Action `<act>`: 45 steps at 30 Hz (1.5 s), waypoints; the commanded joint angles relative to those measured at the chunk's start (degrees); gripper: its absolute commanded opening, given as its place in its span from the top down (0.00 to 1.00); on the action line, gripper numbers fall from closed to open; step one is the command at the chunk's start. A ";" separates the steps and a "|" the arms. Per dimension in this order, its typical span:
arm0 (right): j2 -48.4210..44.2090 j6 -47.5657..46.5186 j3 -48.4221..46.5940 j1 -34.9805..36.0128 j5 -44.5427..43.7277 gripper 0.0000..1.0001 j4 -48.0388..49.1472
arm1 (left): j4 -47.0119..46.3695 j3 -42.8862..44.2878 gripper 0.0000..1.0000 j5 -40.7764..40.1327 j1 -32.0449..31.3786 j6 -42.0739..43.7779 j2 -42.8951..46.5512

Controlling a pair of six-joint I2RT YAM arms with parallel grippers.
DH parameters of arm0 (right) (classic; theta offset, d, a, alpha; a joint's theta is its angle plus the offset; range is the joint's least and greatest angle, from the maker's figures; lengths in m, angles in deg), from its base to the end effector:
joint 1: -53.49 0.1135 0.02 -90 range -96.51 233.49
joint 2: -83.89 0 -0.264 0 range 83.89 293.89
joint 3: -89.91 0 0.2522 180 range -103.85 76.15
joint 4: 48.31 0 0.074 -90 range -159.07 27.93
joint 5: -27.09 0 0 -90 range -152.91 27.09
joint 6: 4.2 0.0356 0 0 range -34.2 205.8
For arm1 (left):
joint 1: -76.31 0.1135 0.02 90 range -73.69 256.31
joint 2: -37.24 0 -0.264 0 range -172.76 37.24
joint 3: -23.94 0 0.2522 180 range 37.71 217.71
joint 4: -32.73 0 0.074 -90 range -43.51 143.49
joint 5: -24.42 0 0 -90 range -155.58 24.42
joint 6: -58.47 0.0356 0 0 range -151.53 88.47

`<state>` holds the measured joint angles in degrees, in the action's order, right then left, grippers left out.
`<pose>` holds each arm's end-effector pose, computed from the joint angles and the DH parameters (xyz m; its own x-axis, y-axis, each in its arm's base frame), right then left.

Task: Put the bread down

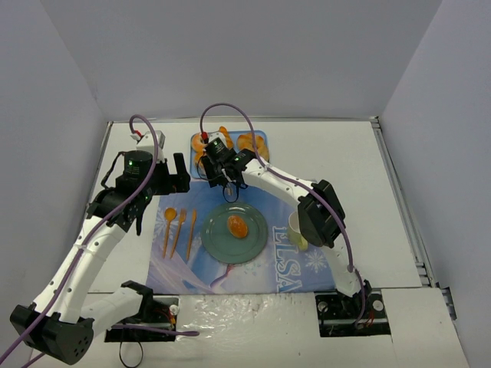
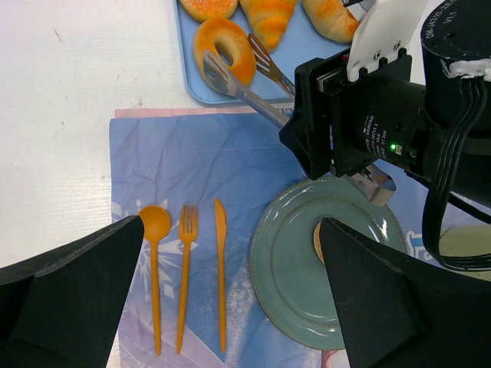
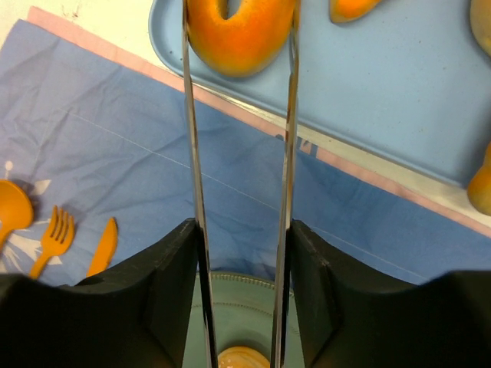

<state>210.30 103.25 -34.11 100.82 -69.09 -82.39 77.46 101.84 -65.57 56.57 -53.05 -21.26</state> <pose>0.3530 0.3773 0.2504 -0.5859 -0.1958 -0.7863 -0.5206 0.8346 0.1801 0.2061 -0.0740 0.3755 -0.4986 -0.2108 -0.8408 0.1666 0.9286 -0.3316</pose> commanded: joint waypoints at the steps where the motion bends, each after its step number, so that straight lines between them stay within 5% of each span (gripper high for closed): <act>1: -1.92 0.24 -1.53 0.04 -1.66 0.65 1.89 | -3.01 1.08 0.03 -0.01 0.24 0.34 0.93; 12: -8.37 0.13 1.67 -0.06 -4.53 0.80 1.77 | -3.01 0.99 0.03 -0.01 0.25 0.25 0.93; 24: -20.73 -0.49 10.87 0.31 -5.13 0.81 1.86 | -3.10 0.99 0.03 -0.01 0.24 0.25 0.84; 45: -43.89 2.86 38.64 9.37 9.43 0.80 5.03 | -3.19 0.90 0.03 -0.01 0.15 0.25 0.40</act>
<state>169.96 104.66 1.54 107.80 -62.12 -81.48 77.45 101.84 -65.57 56.57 -53.05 -21.26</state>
